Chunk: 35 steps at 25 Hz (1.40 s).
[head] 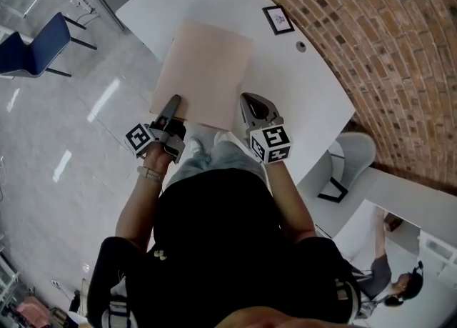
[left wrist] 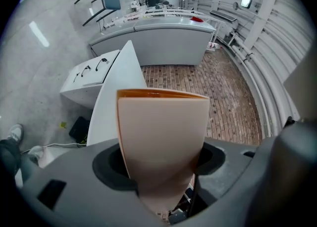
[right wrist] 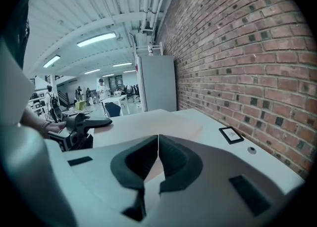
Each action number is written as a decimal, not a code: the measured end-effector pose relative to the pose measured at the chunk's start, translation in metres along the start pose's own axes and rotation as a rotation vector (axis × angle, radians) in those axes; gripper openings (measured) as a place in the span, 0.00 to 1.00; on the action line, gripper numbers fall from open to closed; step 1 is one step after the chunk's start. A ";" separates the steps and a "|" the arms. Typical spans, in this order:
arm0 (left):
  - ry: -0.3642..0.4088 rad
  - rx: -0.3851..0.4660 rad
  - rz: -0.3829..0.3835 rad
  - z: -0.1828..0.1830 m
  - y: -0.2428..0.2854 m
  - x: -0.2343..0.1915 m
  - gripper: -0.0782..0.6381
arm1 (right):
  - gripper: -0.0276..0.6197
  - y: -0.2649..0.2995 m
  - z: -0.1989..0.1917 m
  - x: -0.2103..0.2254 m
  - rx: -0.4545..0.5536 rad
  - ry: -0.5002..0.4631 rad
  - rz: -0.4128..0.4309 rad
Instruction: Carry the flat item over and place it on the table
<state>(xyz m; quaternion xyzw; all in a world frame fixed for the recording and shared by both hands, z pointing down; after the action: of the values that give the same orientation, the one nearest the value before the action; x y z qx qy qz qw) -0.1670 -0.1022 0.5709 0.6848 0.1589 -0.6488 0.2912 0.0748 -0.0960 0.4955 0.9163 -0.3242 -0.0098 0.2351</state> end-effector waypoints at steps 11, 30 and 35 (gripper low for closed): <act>-0.061 -0.021 0.070 -0.007 0.048 -0.046 0.51 | 0.06 0.038 -0.025 0.023 -0.169 -0.012 0.052; -0.056 -0.038 0.178 -0.009 0.112 -0.103 0.51 | 0.18 0.091 -0.063 0.039 -0.318 -0.015 0.235; -0.069 -0.038 0.173 -0.012 0.126 -0.109 0.51 | 0.44 0.102 -0.079 0.022 -0.408 -0.035 0.349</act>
<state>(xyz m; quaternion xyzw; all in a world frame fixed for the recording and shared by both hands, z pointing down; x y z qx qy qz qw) -0.0942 -0.1757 0.7019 0.6676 0.1013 -0.6412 0.3645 0.0452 -0.1446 0.6128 0.7797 -0.4728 -0.0501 0.4075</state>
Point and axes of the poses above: the fingertips, and each gripper's own axes: y forward along the fingers, x to its right, z out of its top, the point moved 5 cm from there along -y, backward along the fingers, and after that the axes turned 8 degrees about z, right-handed, at the moved point
